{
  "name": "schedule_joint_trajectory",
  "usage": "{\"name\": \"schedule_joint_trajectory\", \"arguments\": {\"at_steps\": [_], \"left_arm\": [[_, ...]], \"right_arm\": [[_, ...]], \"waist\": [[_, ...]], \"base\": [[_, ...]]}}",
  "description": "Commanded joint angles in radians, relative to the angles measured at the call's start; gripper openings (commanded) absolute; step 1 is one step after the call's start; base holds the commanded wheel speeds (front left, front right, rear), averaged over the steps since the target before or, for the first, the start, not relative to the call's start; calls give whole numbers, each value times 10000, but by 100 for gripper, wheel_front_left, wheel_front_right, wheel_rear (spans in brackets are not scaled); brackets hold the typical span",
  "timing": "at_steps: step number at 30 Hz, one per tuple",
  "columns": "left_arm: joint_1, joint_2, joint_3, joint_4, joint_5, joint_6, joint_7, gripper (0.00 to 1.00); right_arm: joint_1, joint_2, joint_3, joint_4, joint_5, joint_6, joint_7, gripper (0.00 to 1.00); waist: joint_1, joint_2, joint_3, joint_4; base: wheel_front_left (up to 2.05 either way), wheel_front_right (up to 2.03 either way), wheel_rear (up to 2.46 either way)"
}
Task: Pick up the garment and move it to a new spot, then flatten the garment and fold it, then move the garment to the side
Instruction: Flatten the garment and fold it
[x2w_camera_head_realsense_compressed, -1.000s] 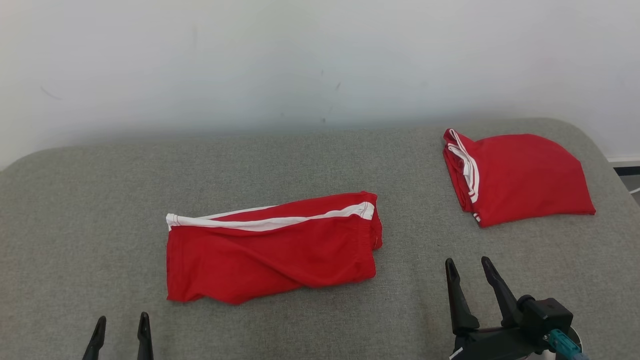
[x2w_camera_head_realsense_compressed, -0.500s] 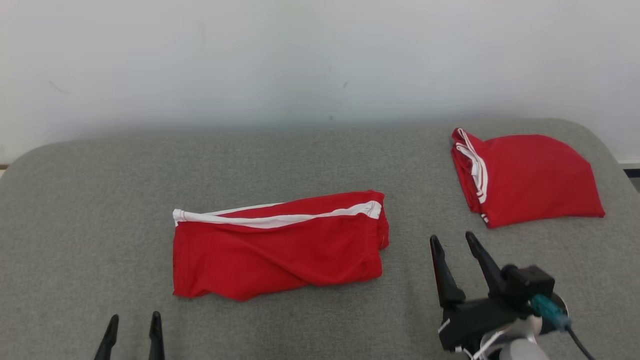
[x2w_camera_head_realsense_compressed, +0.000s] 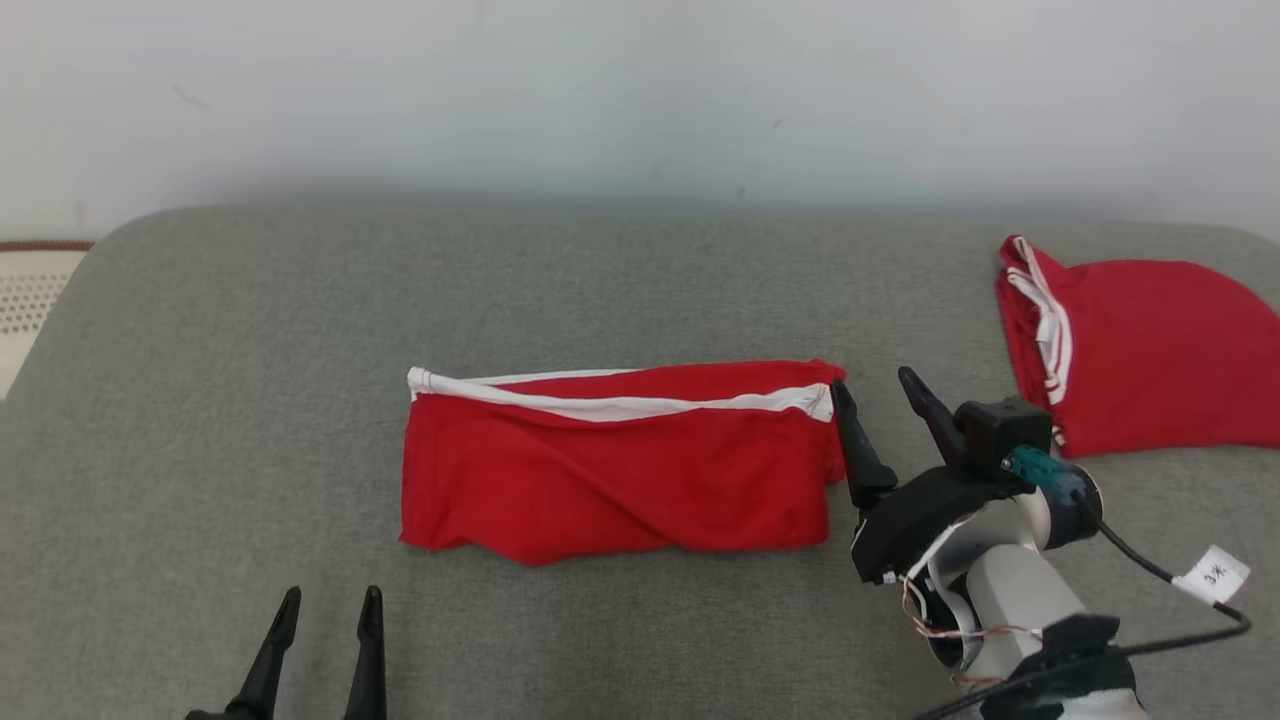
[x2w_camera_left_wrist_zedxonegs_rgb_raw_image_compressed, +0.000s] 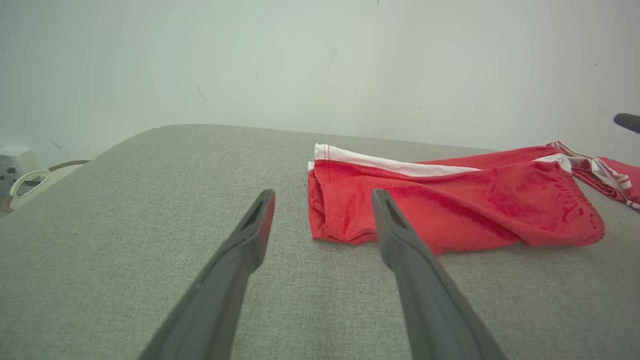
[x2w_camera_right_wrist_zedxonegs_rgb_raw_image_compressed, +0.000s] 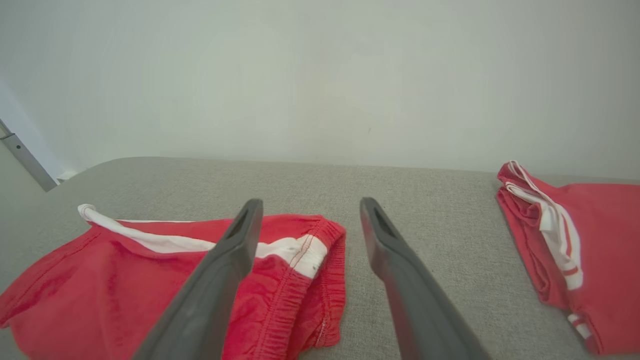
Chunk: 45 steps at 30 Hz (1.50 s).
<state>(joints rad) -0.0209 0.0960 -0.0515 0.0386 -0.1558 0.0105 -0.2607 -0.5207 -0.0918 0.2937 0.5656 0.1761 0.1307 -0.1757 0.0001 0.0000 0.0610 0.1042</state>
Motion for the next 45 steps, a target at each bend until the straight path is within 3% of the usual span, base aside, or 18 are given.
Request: {"name": "schedule_joint_trajectory", "arguments": {"at_steps": [1,14,25,30,32,37,45], "left_arm": [[-60,-14,-13,42,36,-17,-49,100],[-598,-262,130,276,80,-299,-49,100],[-831,-376,198,440,169,-451,-49,100],[-986,-400,222,573,180,-584,-49,100],[-1025,-409,219,611,186,-595,-49,100],[-916,-427,345,706,173,-589,-49,100],[-705,-433,533,825,236,-683,-49,100]], "right_arm": [[-129,-35,-16,107,-27,0,-13,100],[-2037,143,-440,4005,-144,0,569,100],[-2545,377,-190,5681,470,0,1003,100],[-2698,450,259,5739,1064,1,819,100],[-2691,458,502,5614,1334,3,614,0],[-2616,421,940,5624,1856,1,257,0],[-2239,-304,1407,5274,2799,-3,11,0]], "waist": [[-1,0,264,262],[-1,0,876,618],[-1,0,1126,652],[-1,0,1231,723],[-1,0,1251,761],[-1,0,1161,719],[-1,0,736,368]], "base": [[0,0,0],[0,0,0],[0,0,0],[0,0,0],[0,0,0],[0,0,0],[0,0,0]]}}
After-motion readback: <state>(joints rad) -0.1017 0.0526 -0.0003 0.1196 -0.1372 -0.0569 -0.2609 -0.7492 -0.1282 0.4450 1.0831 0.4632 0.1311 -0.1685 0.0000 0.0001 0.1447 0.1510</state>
